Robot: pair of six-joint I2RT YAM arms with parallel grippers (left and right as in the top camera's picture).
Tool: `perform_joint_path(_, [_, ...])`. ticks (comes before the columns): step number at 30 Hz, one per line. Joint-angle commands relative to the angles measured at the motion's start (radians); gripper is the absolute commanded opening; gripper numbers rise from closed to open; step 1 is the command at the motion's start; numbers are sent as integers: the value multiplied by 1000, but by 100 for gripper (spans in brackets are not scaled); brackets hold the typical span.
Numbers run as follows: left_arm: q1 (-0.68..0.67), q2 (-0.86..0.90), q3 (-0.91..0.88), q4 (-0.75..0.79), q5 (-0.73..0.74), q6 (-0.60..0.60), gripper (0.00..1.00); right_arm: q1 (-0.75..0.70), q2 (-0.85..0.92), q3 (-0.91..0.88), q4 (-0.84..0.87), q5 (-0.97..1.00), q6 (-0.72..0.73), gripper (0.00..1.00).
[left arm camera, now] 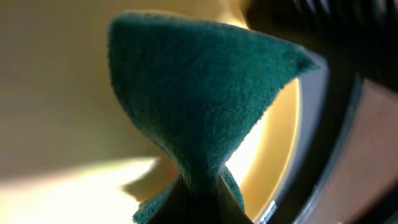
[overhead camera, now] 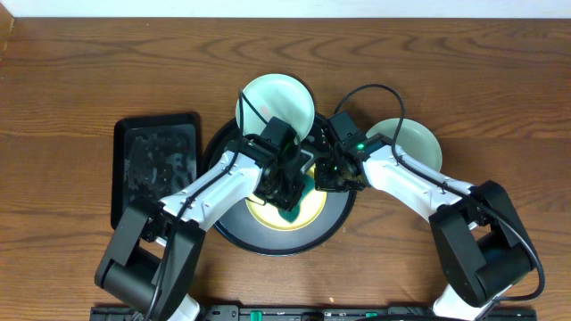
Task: Clean dirty plates on tray and stack at the side
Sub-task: 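Scrub the yellow plate with the sponge while the right gripper holds it, then withdraw the left gripper with the sponge to the sponge tray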
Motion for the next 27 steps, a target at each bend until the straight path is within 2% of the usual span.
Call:
perform_joint_path(1, [0,8,-7,19,-217,-197,7,-4,8,14,-1,9,-5,1])
perform_joint_path(4, [0,8,-7,17,-385,-319,7,-4,8,14,-1,9,-5,1])
perform_joint_path(8, [0,8,-7,14,-505,-446,7,-4,8,14,-2,9,-5,1])
perform_joint_path(17, [3,7,70,-68,-513,-553,8,-4,8,14,-1,9,-5,1])
perform_joint_path(27, [5,4,364,-402,-512,-540,7,-4,8,14,-4,10,-5,1])
